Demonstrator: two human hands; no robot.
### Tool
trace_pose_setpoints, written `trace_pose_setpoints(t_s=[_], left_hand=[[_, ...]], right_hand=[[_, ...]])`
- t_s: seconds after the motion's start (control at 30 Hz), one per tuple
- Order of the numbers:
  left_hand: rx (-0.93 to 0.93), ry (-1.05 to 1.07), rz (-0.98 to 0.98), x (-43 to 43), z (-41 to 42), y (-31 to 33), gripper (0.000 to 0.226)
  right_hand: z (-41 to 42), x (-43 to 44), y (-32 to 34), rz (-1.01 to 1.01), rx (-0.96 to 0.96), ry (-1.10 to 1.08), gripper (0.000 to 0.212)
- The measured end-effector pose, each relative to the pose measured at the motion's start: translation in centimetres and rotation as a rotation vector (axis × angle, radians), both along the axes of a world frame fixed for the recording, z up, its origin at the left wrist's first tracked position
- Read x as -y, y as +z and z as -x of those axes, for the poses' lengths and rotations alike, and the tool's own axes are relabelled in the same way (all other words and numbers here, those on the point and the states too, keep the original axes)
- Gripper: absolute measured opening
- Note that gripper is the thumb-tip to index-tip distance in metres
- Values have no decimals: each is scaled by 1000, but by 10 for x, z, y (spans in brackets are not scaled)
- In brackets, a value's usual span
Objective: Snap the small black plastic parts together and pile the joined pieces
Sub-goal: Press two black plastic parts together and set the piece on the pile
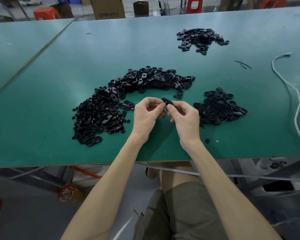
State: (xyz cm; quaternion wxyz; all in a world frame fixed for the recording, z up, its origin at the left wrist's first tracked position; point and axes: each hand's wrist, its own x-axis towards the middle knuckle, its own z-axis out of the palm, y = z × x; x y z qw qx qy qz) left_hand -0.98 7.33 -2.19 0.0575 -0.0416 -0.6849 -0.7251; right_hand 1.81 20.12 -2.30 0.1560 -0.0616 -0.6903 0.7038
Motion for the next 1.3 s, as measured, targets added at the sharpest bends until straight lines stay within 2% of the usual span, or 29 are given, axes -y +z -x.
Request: trace_pose_setpoints(t_s=[0.9,1.17,1.3], left_hand=[[-57,-30,-51,1,-3,2,7],[-47,-65,-77,2,-4,3,6],[-37,-85,-99,3,-4,3,13]], right_hand=[[-3,0,3,34,-1,30,7],[-4,0,6,36,1,30,15],[-4,0,6,24,6,36,17]])
